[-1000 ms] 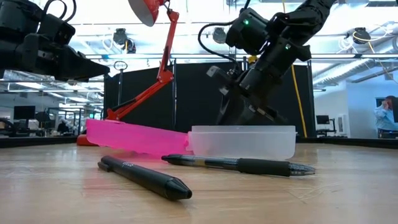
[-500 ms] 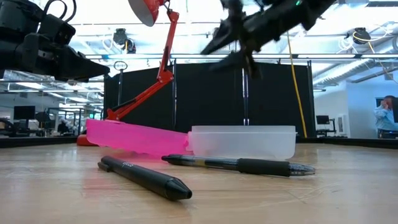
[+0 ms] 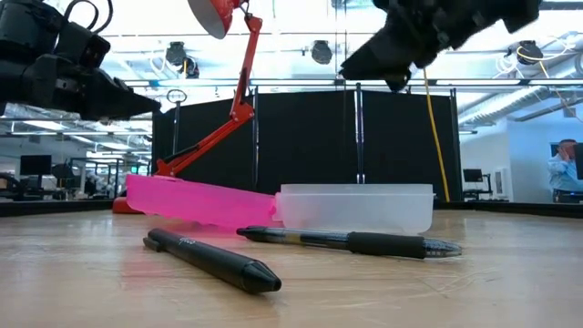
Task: Pick & place school supplies into a supply box
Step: Put the right black pen into the pink supply box
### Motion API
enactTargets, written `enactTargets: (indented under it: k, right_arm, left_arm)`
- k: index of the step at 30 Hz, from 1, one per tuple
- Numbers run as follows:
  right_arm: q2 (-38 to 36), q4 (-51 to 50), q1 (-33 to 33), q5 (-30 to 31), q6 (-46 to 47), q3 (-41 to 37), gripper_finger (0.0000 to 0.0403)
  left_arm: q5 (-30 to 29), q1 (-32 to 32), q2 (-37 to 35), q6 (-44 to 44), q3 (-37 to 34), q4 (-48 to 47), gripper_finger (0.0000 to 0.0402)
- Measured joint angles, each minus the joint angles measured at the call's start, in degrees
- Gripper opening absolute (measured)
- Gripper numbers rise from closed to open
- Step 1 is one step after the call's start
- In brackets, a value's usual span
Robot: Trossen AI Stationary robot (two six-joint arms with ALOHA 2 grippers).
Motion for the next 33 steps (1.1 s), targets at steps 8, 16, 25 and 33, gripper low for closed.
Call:
enactTargets:
  k: [8,16,25,33]
  right_arm:
    - [-0.32,10.59,1.18,-4.45,-1.29,-11.21,0.0011]
    - [-1.34,15.52,2.01,-4.76,-10.23,-15.57,0.0002]
    - [-19.32,17.75,1.49,-4.35,-17.71,-23.27,0.0001]
    - [-35.80,26.51,1.40,-4.33,-14.97,-33.89,0.0000]
  left_arm:
    - [-0.20,0.00,-0.05,8.08,0.00,14.01,0.0037]
    - [0.05,0.00,0.02,8.22,0.02,12.86,0.0037]
    - [-1.04,-0.06,0.04,-0.66,0.02,10.42,0.0037]
    - [-0.46,-0.07,0.52,-7.04,0.00,2.24,0.0037]
